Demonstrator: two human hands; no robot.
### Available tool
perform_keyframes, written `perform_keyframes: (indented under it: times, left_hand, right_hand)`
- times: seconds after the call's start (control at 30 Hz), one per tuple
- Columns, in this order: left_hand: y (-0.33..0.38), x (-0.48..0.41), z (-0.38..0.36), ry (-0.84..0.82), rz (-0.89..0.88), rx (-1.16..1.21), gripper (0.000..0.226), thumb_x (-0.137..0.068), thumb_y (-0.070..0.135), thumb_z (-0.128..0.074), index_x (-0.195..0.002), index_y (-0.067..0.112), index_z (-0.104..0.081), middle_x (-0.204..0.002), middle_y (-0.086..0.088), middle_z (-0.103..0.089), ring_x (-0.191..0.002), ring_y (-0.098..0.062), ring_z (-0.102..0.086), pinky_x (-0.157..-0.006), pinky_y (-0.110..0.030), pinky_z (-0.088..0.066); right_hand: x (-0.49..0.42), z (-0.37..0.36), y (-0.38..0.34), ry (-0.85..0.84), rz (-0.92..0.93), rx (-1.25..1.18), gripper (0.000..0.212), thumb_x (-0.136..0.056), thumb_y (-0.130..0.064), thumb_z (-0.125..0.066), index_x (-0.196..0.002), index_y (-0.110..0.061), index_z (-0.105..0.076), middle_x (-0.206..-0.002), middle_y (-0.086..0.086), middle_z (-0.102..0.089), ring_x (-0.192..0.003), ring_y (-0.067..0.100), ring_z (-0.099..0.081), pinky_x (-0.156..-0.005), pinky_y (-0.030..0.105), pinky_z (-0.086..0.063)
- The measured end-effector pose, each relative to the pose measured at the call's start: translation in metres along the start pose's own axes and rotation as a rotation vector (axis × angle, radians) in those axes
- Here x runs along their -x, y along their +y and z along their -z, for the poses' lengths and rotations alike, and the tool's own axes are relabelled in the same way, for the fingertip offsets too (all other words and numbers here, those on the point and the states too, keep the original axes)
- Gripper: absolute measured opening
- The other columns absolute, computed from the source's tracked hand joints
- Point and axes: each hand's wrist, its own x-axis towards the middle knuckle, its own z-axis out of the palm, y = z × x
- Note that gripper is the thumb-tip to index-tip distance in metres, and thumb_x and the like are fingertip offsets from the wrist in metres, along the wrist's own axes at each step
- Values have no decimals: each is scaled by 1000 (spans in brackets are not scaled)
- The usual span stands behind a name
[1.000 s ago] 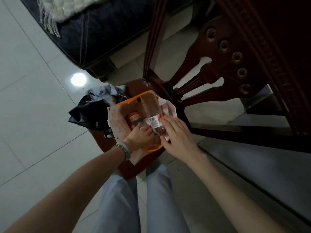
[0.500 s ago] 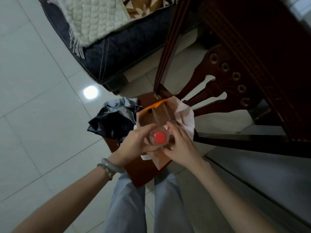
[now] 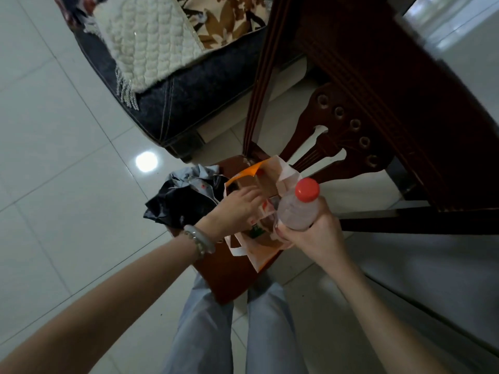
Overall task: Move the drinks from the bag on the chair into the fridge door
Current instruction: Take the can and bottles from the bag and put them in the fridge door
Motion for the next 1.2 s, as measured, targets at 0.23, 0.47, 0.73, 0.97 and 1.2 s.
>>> perform_keyframes:
  times: [0.23, 0.47, 0.73, 0.97, 1.2]
  left_hand:
    - [14, -65, -81, -328, -4, -420, 47, -95, 21, -44, -140, 12, -32, -148, -8, -32, -132, -30, -30, -107, -41, -28]
    - [-4, -91, -112, -288, -146, -563, 50, -46, 46, -86, -89, 23, -75, -92, 1, -72, -86, -21, -67, -87, -36, -39]
    - [9, -80, -76, -226, -74, -391, 48, -93, 22, -48, -138, 13, -35, -143, -9, -39, -127, -27, -39, -104, -36, -30]
    - [3, -20, -10, 107, 299, 112, 48, -77, 25, -69, -118, 13, -49, -123, -10, -55, -113, -32, -51, -89, -43, -43]
    - [59, 62, 40, 450, 369, 406, 73, -64, 25, -84, -123, 6, -46, -109, -4, -61, -96, -20, -59, -83, -29, -46]
  right_hand:
    - [9, 14, 18, 62, -85, -172, 55, -53, -25, -85, -98, -29, -53, -90, -10, -65, -86, 4, -64, -73, 27, -55]
    - [4, 15, 26, 39, -55, -255, 51, -58, -12, -85, -97, -24, -56, -89, -6, -67, -85, 5, -65, -71, 19, -53]
    - [-1, 24, 28, -8, -22, -256, 55, -57, -21, -84, -103, -21, -53, -93, -5, -66, -87, 5, -65, -72, 25, -55]
    - [9, 37, 19, -11, 22, -232, 54, -61, -19, -84, -106, -14, -53, -93, 1, -67, -87, 10, -66, -71, 36, -57]
    - [44, 59, -11, 25, 114, -193, 57, -61, -27, -83, -105, -11, -52, -89, 1, -66, -84, 10, -66, -68, 31, -57]
